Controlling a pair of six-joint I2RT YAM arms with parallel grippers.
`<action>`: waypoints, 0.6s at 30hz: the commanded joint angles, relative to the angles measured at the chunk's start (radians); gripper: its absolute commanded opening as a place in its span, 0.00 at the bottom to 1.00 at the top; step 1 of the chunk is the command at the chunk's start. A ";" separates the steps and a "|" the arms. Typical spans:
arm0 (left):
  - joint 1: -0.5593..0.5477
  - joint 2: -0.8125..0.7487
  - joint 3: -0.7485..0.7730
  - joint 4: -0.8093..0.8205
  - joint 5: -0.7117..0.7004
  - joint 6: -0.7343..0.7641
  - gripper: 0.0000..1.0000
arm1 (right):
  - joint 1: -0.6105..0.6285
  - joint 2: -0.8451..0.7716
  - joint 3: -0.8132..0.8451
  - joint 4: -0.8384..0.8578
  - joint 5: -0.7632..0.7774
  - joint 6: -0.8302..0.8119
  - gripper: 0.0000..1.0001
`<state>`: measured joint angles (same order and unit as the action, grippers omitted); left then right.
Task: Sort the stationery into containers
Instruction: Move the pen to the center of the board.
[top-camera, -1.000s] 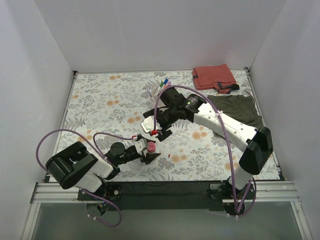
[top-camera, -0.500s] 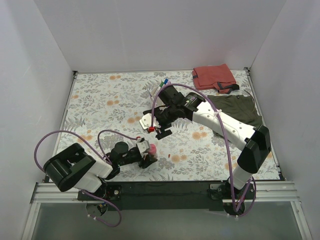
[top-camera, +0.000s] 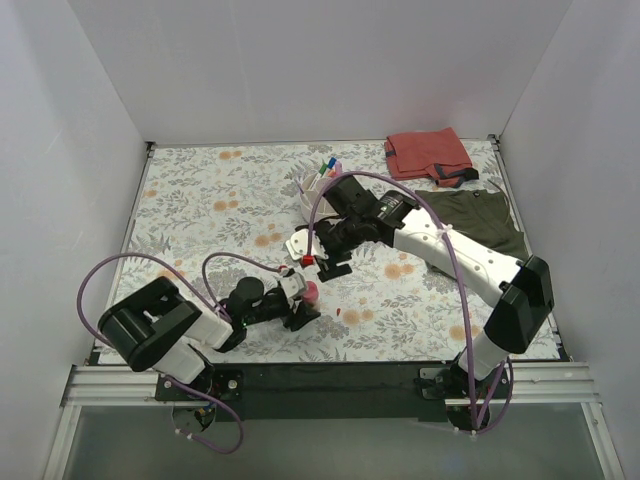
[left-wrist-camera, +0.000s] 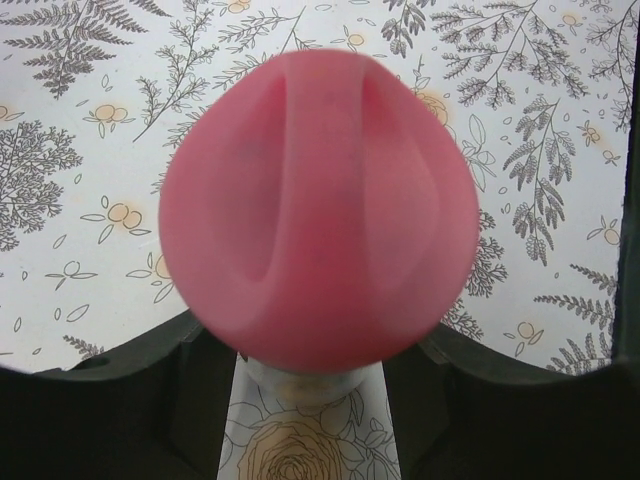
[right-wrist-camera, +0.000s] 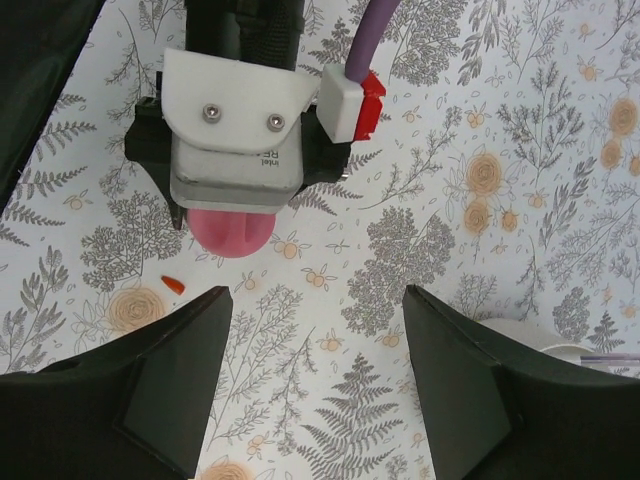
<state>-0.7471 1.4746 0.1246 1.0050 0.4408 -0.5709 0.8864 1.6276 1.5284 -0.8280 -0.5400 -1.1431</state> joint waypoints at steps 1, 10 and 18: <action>0.005 0.055 0.038 0.007 -0.022 -0.038 0.34 | -0.021 -0.077 -0.033 0.033 0.015 0.043 0.77; -0.034 0.234 0.089 0.202 -0.073 -0.066 0.25 | -0.073 -0.135 -0.036 0.035 0.057 0.075 0.77; -0.034 0.377 0.136 0.331 -0.125 0.025 0.27 | -0.093 -0.172 -0.027 0.038 0.084 0.100 0.78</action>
<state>-0.7792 1.7977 0.2562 1.3132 0.3641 -0.6003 0.8009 1.4899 1.4906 -0.8101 -0.4721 -1.0718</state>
